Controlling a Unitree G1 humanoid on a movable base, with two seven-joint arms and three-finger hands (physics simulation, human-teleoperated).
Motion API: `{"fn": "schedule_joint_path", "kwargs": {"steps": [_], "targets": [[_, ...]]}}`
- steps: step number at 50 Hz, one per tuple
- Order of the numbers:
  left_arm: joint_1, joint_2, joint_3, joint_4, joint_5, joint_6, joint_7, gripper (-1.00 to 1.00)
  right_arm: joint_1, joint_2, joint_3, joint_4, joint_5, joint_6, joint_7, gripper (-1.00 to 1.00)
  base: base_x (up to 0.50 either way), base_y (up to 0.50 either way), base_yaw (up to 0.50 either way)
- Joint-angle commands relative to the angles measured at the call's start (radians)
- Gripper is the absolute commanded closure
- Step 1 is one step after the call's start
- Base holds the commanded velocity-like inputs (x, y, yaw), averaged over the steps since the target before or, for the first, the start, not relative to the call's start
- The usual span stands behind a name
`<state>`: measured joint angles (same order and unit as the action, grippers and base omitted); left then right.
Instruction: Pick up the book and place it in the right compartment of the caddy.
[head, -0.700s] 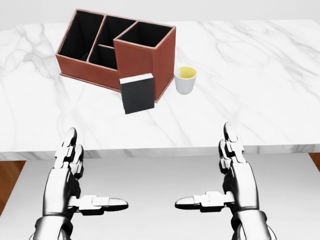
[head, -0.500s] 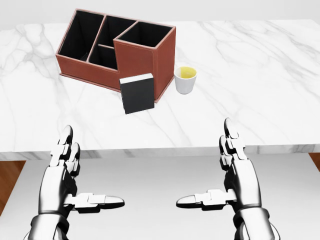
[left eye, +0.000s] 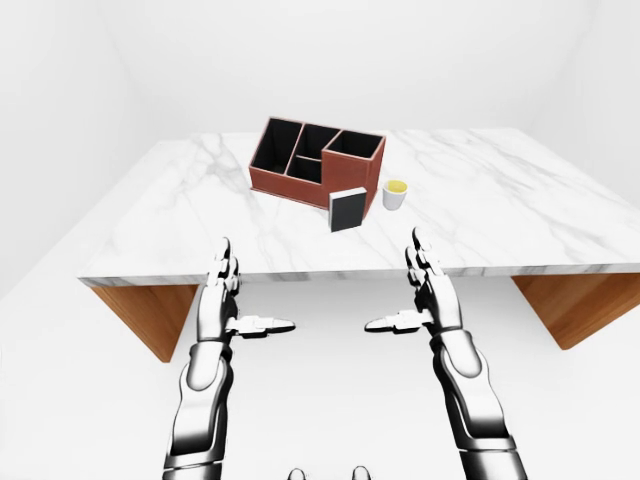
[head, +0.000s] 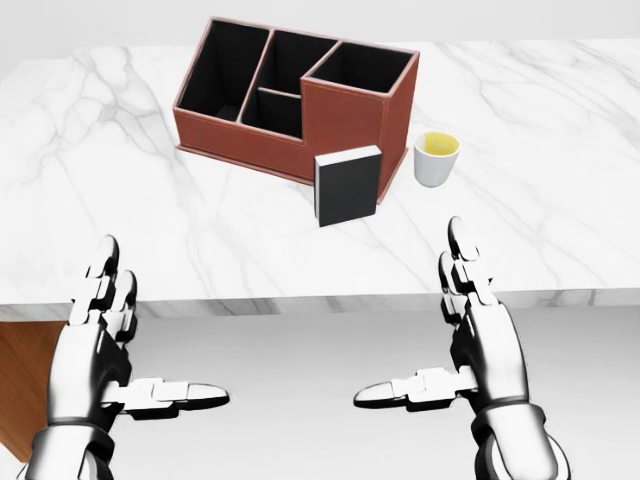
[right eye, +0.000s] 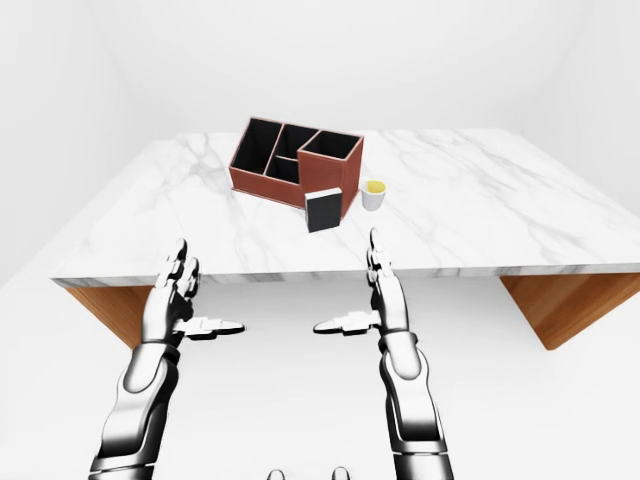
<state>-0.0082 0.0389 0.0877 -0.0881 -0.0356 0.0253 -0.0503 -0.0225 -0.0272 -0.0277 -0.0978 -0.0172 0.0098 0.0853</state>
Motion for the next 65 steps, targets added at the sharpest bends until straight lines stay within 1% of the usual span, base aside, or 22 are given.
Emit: {"fn": "schedule_joint_path", "kwargs": {"steps": [1, 3, 4, 6, 7, 9, 10, 11, 13, 15, 16, 17, 19, 20, 21, 24, 27, 32, 36, 39, 46, 65], "targets": [[0.004, 0.004, 0.012, 0.006, -0.005, -0.021, -0.008, -1.00, 0.002, 0.001, 0.004, -0.034, -0.002, 0.018, 0.017, -1.00, 0.00, 0.50, 0.00], [0.004, 0.005, 0.014, 0.013, -0.006, -0.026, -0.008, -1.00, 0.001, 0.001, 0.004, -0.029, -0.004, 0.015, 0.018, -1.00, 0.00, 0.50, 0.00], [0.006, 0.007, 0.016, 0.008, -0.008, -0.022, -0.007, -1.00, 0.000, 0.000, 0.004, -0.028, -0.005, 0.011, 0.019, -1.00, 0.00, 0.50, 0.00], [0.008, 0.008, 0.019, -0.001, -0.010, -0.019, -0.007, -1.00, -0.002, 0.000, 0.001, -0.037, -0.004, 0.018, 0.020, -1.00, 0.00, 0.50, 0.00], [0.008, 0.008, 0.020, -0.002, -0.010, -0.019, -0.008, -1.00, -0.004, 0.000, -0.001, -0.035, -0.004, 0.016, 0.019, -1.00, 0.00, 0.50, 0.00], [0.006, 0.009, 0.023, 0.004, -0.010, -0.025, -0.006, -1.00, -0.009, -0.002, -0.004, -0.045, -0.005, 0.025, 0.017, -1.00, 0.00, 0.50, 0.00], [0.000, 0.011, 0.026, 0.013, -0.011, -0.028, -0.005, -1.00, -0.014, -0.004, -0.008, -0.063, -0.001, 0.036, 0.018, -1.00, 0.00, 0.50, 0.00], [-0.002, 0.012, 0.027, 0.015, -0.012, -0.029, -0.005, -1.00, -0.014, -0.007, -0.006, -0.065, -0.009, 0.028, 0.020, -1.00, 0.00, 0.50, 0.00], [-0.008, 0.015, 0.033, 0.005, -0.017, -0.023, -0.004, -1.00, -0.017, -0.010, -0.009, -0.098, -0.007, 0.074, 0.030, -1.00, 0.00, 0.01, 0.00], [-0.010, 0.020, 0.038, -0.015, -0.022, -0.009, -0.007, -1.00, -0.017, -0.023, -0.001, -0.101, -0.033, 0.077, 0.053, -1.00, 0.00, 0.00, 0.00], [-0.002, 0.022, 0.039, -0.050, -0.025, 0.009, -0.012, -1.00, -0.029, -0.027, -0.006, -0.100, -0.038, 0.077, 0.063, -1.00, 0.00, 0.00, 0.00], [0.002, 0.022, 0.040, -0.072, -0.024, 0.019, -0.015, -1.00, -0.042, -0.029, -0.013, -0.101, -0.041, 0.077, 0.069, -1.00, 0.00, 0.00, 0.00], [0.005, 0.022, 0.044, -0.094, -0.023, 0.031, -0.020, -1.00, -0.053, -0.034, -0.020, -0.119, -0.048, 0.077, 0.085, -1.00, 0.00, 0.00, 0.00], [0.004, 0.027, 0.052, -0.130, -0.028, 0.054, -0.024, -1.00, -0.077, -0.054, -0.028, -0.142, -0.064, 0.077, 0.106, -1.00, 0.00, 0.00, 0.00], [0.003, 0.030, 0.058, -0.148, -0.027, 0.062, -0.027, -1.00, -0.094, -0.059, -0.040, -0.153, -0.067, 0.077, 0.113, -1.00, 0.00, 0.00, 0.00], [-0.017, 0.041, 0.080, -0.194, -0.033, 0.062, -0.034, -1.00, -0.144, -0.081, -0.057, -0.182, -0.093, 0.077, 0.140, -1.00, 0.00, 0.00, 0.00], [-0.034, 0.049, 0.090, -0.215, -0.032, 0.062, -0.040, -1.00, -0.172, -0.092, -0.067, -0.208, -0.111, 0.077, 0.161, -1.00, 0.00, 0.00, 0.00], [-0.061, 0.065, 0.123, -0.286, -0.050, 0.062, -0.041, -1.00, -0.240, -0.120, -0.081, -0.296, -0.139, 0.077, 0.220, -1.00, 0.00, 0.00, 0.00], [-0.065, 0.066, 0.129, -0.268, -0.051, 0.062, -0.039, -1.00, -0.262, -0.125, -0.091, -0.338, -0.125, 0.077, 0.253, -1.00, 0.00, 0.00, 0.00], [-0.068, 0.067, 0.129, -0.227, -0.050, 0.062, -0.037, -1.00, -0.259, -0.122, -0.088, -0.345, -0.122, 0.077, 0.255, -1.00, 0.00, 0.00, 0.00], [-0.075, 0.070, 0.127, -0.207, -0.054, 0.062, -0.032, -1.00, -0.237, -0.118, -0.081, -0.360, -0.128, 0.077, 0.271, -1.00, 0.05, 0.00, 0.00], [-0.064, 0.068, 0.122, -0.201, -0.055, 0.062, -0.032, -1.00, -0.227, -0.106, -0.069, -0.362, -0.172, 0.077, 0.280, -1.00, 0.18, 0.00, 0.00]]}}
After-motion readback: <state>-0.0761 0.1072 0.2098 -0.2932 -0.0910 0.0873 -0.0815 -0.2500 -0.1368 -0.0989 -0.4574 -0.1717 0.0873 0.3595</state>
